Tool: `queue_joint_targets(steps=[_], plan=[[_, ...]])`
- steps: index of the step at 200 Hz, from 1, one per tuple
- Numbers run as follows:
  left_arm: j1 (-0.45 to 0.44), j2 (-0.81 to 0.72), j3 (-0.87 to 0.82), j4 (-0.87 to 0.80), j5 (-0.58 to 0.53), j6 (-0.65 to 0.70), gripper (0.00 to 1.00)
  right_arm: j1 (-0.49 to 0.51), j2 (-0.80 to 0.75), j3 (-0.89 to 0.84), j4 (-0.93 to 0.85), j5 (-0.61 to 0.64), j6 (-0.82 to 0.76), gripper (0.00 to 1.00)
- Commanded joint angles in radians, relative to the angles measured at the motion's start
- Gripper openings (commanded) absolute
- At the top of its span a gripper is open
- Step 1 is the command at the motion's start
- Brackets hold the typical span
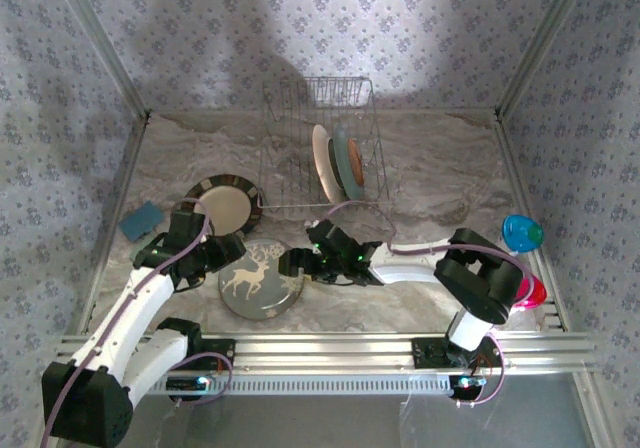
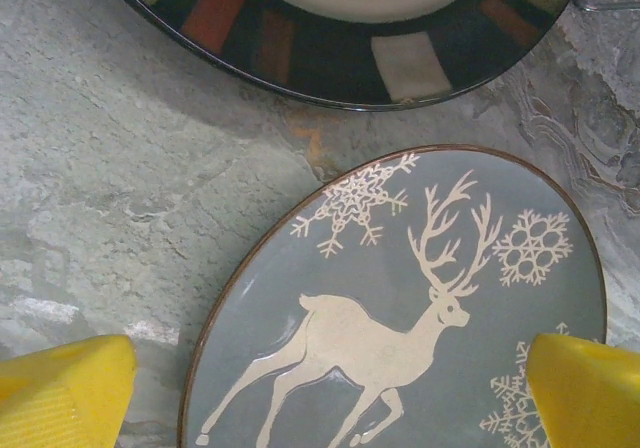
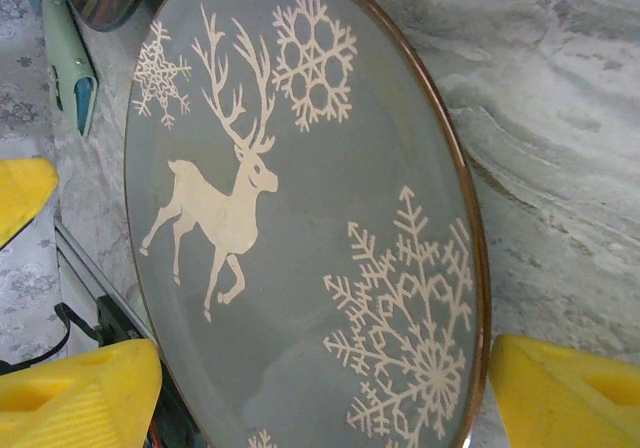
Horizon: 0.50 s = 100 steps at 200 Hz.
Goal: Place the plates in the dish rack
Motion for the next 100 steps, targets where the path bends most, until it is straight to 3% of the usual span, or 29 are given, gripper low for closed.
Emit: queue_joint_targets(steps=[1, 100], plan=[[-0.009, 0.015, -0.022, 0.009, -0.015, -0.017, 0.99, 0.009, 0.017, -0.004, 0.032, -0.001, 0.017, 0.86], [-0.051, 0.021, -0.127, 0.148, 0.032, -0.096, 0.99, 0.023, 0.023, -0.018, 0.063, 0.008, 0.025, 0.80]])
